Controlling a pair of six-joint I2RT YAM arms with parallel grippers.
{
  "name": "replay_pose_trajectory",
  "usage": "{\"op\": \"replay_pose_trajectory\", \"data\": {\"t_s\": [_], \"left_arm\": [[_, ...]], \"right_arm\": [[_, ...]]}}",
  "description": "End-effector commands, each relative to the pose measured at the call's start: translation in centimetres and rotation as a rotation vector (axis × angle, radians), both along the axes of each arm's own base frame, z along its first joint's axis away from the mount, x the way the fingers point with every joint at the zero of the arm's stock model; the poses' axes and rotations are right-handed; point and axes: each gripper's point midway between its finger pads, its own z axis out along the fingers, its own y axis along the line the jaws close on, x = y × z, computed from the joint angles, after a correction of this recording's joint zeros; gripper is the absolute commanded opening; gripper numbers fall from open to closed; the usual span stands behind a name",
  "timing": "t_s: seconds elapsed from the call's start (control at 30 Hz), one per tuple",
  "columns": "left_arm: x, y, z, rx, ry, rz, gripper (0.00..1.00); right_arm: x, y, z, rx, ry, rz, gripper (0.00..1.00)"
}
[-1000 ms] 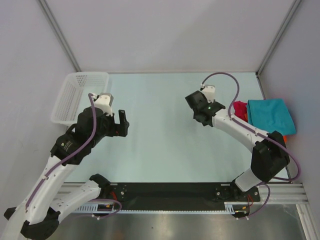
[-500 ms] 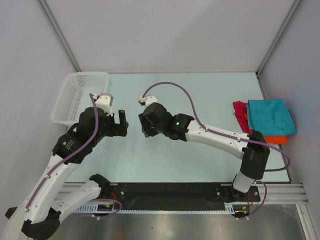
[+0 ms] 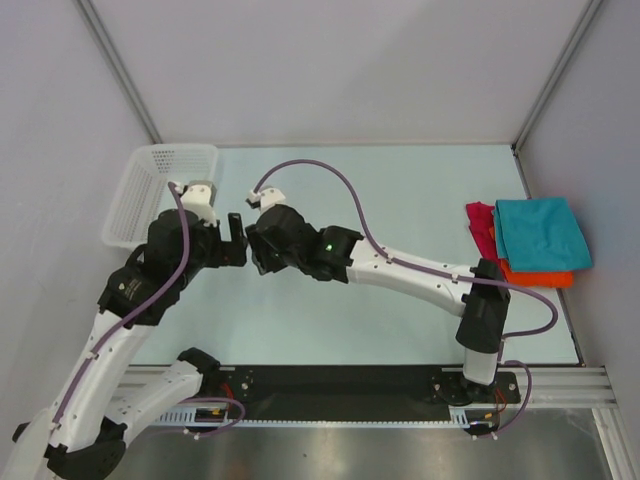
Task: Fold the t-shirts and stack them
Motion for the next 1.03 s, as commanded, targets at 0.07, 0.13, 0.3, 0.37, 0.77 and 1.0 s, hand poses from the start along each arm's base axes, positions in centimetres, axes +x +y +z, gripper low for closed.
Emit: {"op": "replay_pose_trajectory", "data": {"t_s": [0.07, 0.13, 0.3, 0.37, 0.77, 1.0], "left_arm": [[0.5, 0.8, 2.9, -0.012, -0.06, 0.028, 1.0], [0.6, 0.9, 3.2, -0.025, -0.059, 0.044, 0.99], [1.3, 2.1, 4.2, -0.022, -0.054, 0.133, 1.0], [1.6, 2.5, 4.1, -0.01, -0.028, 0.156, 1.0], [2.2, 0.7, 7.6, -0.115, -0.047, 0.111, 1.0], [2.1, 0.9, 6.6, -0.12, -0.04, 0.131, 1.0]], "right_arm": [[0.9, 0.2, 3.5, 0.066, -0.023, -0.082, 0.46], [1.2, -0.3, 3.8, 0.064, -0.035, -0.109, 0.47], [1.9, -1.5, 5.1, 0.064, -0.07, -0.157, 0.48], [2.3, -1.8, 5.7, 0.068, -0.081, -0.17, 0.5], [4.0, -5.7, 11.1, 0.116, -0.127, -0.315, 0.58], [3.6, -7.8, 9.6, 0.105, -0.116, -0.383, 0.45]]}}
